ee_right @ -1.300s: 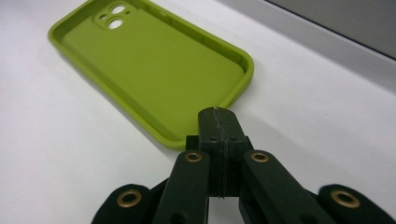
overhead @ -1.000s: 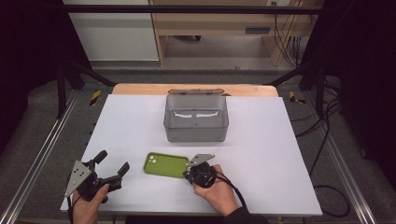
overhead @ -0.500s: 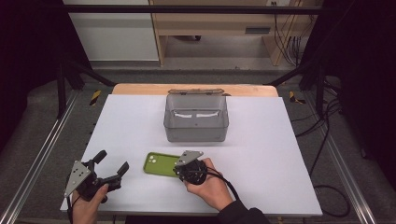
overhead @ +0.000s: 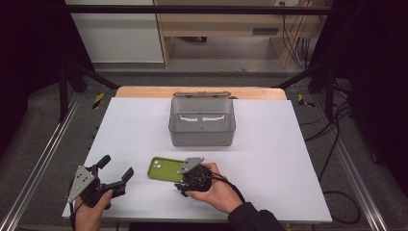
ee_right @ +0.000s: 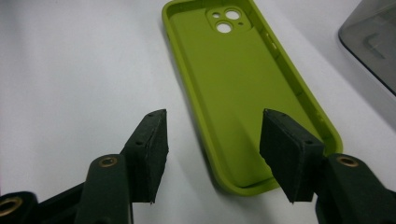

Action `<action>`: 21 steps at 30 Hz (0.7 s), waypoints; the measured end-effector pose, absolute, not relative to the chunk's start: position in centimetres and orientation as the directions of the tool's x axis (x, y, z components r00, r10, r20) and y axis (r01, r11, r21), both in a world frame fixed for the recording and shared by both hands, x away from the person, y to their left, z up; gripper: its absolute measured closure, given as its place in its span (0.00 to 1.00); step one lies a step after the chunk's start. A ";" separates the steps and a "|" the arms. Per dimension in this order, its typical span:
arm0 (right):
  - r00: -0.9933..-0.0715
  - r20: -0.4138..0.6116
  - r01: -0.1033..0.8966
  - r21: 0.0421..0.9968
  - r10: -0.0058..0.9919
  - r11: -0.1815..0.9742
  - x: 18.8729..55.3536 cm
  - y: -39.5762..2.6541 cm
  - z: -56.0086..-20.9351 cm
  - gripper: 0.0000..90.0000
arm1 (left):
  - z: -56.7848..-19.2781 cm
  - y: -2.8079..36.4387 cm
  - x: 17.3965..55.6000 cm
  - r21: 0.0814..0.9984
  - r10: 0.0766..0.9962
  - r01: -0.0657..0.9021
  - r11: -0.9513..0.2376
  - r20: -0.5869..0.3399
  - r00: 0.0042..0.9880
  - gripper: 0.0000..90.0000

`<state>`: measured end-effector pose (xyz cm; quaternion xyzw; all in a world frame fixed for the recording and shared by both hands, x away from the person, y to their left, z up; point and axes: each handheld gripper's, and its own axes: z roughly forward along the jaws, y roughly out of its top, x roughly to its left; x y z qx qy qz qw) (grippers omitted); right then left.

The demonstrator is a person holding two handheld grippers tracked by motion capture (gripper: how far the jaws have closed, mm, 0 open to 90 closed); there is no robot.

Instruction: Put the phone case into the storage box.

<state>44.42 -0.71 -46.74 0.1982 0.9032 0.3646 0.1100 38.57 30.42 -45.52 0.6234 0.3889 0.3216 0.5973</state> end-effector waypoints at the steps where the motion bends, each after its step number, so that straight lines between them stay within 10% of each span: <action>1: -0.899 -0.060 0.272 0.698 0.434 0.662 44.4 -0.6 -46.8 0.46 | -45.5 30.4 38.6 0.995 0.869 0.101 0.016 -0.063 0.490 0.03; 12: -0.932 -0.127 0.173 0.665 0.339 0.726 44.0 -0.5 -47.2 0.91 | -45.6 30.4 38.6 0.995 0.870 0.102 0.009 -0.058 0.489 0.03; 21: -0.937 -0.174 0.116 0.663 0.303 0.740 44.0 -0.6 -47.3 0.96 | -45.7 30.5 38.7 0.993 0.879 0.115 0.015 -0.068 0.472 0.03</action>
